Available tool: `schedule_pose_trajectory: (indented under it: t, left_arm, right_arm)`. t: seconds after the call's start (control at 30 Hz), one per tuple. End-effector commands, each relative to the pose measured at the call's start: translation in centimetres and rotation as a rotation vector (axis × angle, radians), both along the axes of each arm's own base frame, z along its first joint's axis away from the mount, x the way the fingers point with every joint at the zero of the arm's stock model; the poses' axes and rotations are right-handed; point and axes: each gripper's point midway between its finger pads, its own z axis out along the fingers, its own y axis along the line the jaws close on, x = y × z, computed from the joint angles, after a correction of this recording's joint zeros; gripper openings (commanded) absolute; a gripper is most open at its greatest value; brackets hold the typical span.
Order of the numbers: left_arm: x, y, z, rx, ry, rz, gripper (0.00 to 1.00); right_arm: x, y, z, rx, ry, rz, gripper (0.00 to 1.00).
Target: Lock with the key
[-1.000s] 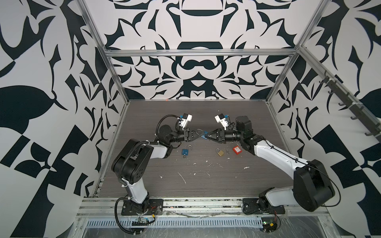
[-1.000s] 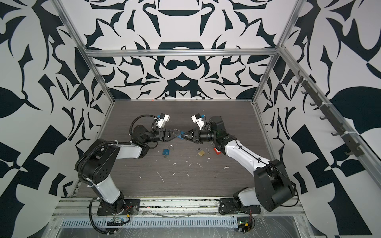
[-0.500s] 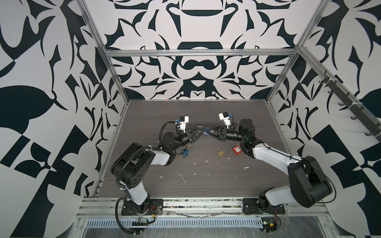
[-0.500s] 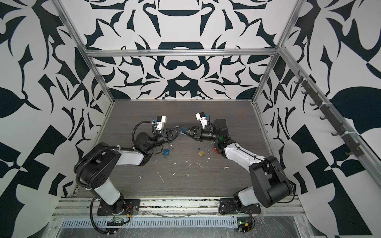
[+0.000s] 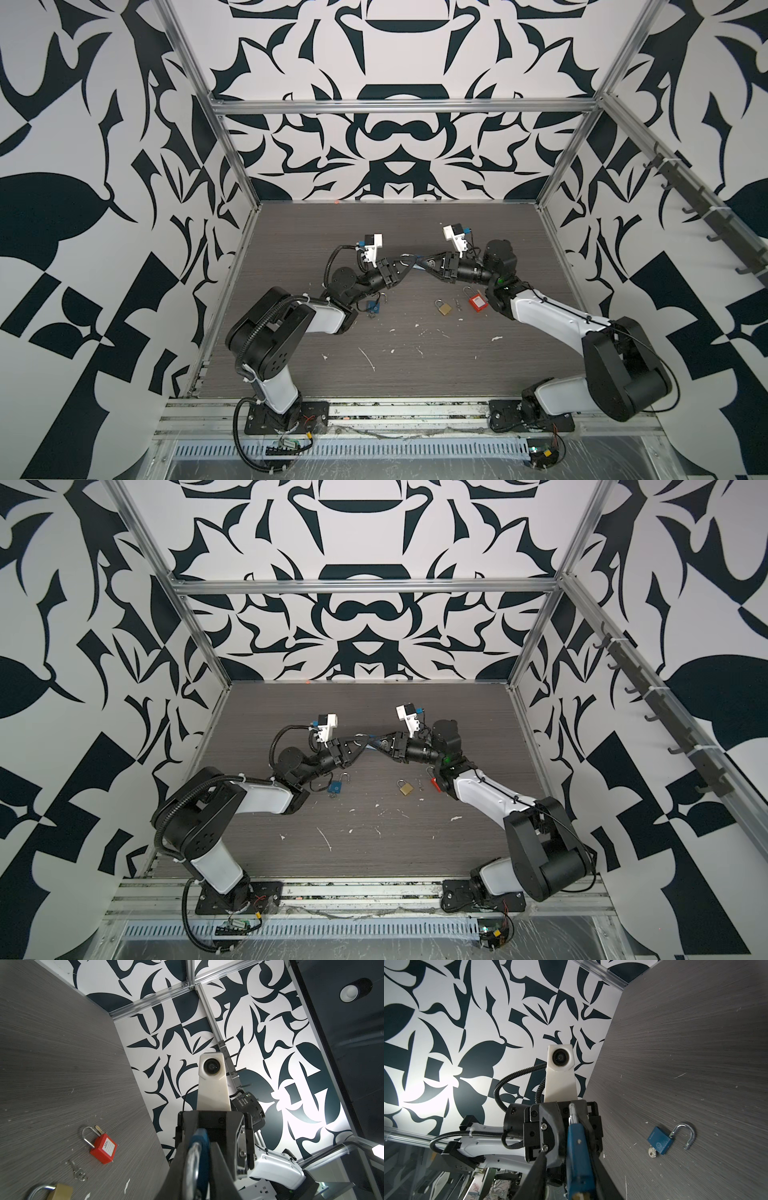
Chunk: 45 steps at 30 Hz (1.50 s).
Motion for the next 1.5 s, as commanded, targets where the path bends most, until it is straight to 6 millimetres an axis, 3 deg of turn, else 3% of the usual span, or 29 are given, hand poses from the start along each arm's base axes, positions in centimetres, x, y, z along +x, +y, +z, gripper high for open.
schedule_pose_trajectory:
  t: [0.0,0.2,0.43,0.7,1.17,1.27,1.37,1.47]
  left_arm:
    - [-0.4,-0.6,-2.6,0.048,0.051,-0.031,0.0]
    - [-0.5,-0.7,-2.4,0.046,0.05,-0.045,0.0]
    - [-0.6,-0.5,-2.2,0.044,0.047,-0.042,0.0]
    - [-0.8,-0.6,-1.7,0.036,0.037,-0.054,0.0]
    - [-0.8,-1.3,-1.6,0.034,0.04,-0.083,0.0]
    - [-0.8,-1.4,-1.7,0.036,0.041,-0.09,0.0]
    - [-0.8,-1.4,-1.9,0.039,0.043,-0.089,0.0]
    - [-0.6,-1.0,-1.9,0.043,0.035,-0.089,0.03]
  right_arm:
    - [-1.5,-0.2,4.8,0.063,-0.178,0.033,0.36]
    - [-1.5,-1.0,4.0,0.022,-0.171,0.006,0.36]
    - [-1.2,-1.3,3.3,-0.012,-0.155,-0.016,0.25]
    - [-1.2,-1.8,2.8,-0.098,-0.17,-0.046,0.37]
    - [-0.6,-1.7,2.8,-0.06,-0.188,-0.06,0.27]
    - [-0.2,-1.5,2.7,-0.046,-0.185,-0.066,0.22]
    - [0.0,-1.3,2.8,-0.019,-0.18,-0.051,0.03]
    - [0.0,-1.7,3.0,0.002,-0.176,-0.043,0.0]
